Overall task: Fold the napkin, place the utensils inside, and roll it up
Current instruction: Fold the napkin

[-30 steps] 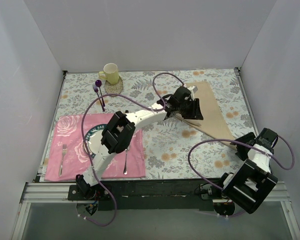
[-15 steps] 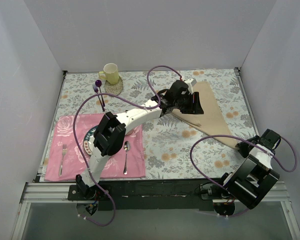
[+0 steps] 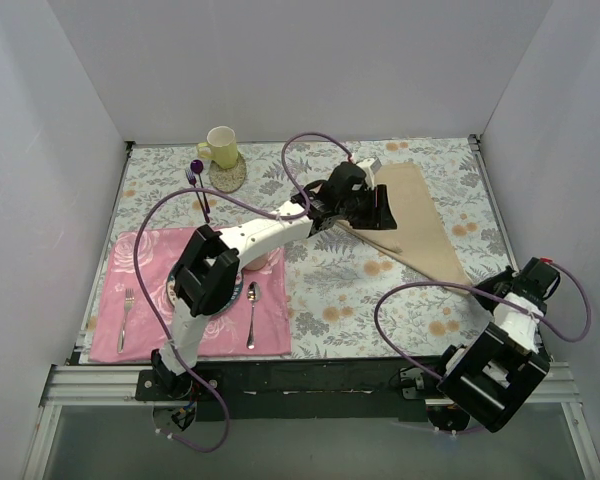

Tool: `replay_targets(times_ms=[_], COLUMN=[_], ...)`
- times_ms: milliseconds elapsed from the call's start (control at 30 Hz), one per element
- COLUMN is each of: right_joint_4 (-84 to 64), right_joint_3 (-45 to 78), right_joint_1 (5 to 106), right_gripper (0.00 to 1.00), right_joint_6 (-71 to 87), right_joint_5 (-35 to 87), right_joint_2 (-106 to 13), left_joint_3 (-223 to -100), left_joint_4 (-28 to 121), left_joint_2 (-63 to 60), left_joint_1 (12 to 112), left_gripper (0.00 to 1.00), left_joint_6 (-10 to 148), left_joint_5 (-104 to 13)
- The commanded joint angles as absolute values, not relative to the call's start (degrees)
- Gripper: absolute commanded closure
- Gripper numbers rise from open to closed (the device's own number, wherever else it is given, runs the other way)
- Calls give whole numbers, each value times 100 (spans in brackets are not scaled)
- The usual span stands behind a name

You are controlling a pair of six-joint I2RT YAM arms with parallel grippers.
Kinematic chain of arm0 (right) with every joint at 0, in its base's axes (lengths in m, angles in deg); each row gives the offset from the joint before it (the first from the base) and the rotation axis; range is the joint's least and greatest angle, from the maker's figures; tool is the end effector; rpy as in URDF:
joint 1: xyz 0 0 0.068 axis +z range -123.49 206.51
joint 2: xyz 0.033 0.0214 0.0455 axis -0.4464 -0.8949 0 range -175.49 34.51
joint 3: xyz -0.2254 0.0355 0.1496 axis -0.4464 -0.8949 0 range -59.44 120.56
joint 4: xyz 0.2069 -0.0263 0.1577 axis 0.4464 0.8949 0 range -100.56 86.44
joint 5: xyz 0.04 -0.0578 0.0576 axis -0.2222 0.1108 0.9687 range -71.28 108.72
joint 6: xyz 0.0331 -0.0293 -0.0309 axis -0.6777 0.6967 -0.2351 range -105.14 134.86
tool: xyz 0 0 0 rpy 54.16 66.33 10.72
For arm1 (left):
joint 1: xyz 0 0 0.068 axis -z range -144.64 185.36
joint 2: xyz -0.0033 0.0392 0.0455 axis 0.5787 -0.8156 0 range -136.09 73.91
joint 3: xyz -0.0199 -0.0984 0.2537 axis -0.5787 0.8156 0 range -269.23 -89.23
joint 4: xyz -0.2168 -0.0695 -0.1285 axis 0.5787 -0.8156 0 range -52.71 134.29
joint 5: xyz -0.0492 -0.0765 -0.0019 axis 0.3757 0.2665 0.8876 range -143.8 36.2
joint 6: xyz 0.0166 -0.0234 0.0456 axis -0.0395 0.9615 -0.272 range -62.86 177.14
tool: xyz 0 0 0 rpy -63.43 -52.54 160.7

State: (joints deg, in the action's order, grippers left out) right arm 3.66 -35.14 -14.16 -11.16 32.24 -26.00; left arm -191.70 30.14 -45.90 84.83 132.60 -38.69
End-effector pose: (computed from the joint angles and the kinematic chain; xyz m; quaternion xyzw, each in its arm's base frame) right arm 0.1513 -0.1191 0.1633 0.4803 0.8025 0.0670 0.3475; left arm 0.3149 -0.3826 0.2704 -0.1318 0.8572 -0.4826 0.1222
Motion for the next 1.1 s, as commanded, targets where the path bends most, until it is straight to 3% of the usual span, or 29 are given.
replay_targets(times_ms=[0, 233, 467, 700, 1067], right_joint_4=[385, 526, 509, 394, 605], right_joint_3=[-2965, -1832, -496, 514, 1526], right_joint_1=[-945, 838, 2305, 3257, 3890], right_gripper=[99, 99, 99, 99, 99], right_joint_6=[-790, -703, -334, 123, 669], right_joint_5=[3551, 3069, 3138, 3111, 3498], right_joint_2=[-2517, -2666, -3578, -4423, -5830], left_joint_3=[-18811, -18178, -17317, -17018, -16789], left_joint_4=[3216, 3444, 3770, 3787, 3858], left_joint_2=[-3833, -3420, -2919, -2708, -2514], left_joint_1=[8335, 7879, 7342, 7034, 6884], left_gripper=[56, 56, 55, 56, 56], left_joint_6=[13299, 13589, 13774, 13792, 13809], left_joint_5=[-4062, -4045, -3895, -3781, -3719])
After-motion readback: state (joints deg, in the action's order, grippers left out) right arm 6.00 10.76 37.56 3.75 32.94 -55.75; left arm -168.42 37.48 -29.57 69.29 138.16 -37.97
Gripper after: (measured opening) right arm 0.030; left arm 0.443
